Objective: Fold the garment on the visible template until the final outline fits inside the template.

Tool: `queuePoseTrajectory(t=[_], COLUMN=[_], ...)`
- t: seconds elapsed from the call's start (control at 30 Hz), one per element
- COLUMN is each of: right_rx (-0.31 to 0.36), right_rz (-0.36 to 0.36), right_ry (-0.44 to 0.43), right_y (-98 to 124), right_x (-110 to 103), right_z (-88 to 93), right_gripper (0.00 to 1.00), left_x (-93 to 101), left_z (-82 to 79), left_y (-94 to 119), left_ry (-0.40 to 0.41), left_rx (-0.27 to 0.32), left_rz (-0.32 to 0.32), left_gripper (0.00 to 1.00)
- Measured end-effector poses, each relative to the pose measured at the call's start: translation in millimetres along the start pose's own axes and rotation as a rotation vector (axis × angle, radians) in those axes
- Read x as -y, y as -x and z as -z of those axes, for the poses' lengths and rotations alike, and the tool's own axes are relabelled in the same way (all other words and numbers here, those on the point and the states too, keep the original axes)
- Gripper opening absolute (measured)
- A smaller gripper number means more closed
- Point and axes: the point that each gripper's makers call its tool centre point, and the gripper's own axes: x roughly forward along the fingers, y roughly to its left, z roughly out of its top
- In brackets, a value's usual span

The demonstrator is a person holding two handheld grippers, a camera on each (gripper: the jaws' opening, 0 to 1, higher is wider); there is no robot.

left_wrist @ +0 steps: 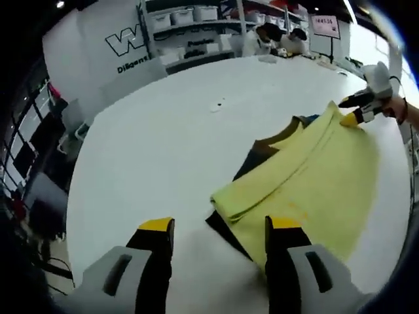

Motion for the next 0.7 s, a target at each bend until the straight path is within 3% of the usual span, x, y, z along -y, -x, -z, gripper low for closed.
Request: queuePoseTrajectory(t=[0.33, 0.6, 0.7], right_rx=[0.022, 0.026, 0.026], right_rz=[0.018, 0.036, 0.045], right_ry=[-0.011, -0.050, -0.062], right_y=[-11.4, -25.1, -28.1], right_x=[4.7, 8.6, 10.0], right_z=[-13.0, -25.4, -27.2], right_gripper=[0.48, 0.48, 0.49], left_x=[-8.2, -18.5, -27.8], left_z=[-12.8, -26.5, -34.8], left_y=[-19.8, -32.2, -34.6], left_ry=[-0.019, 0.033, 0.084], left_rx=[0.013, 0.035, 0.072], left_rz=[-0.018, -0.044, -0.077], left_gripper=[0.57, 0.57, 0.57])
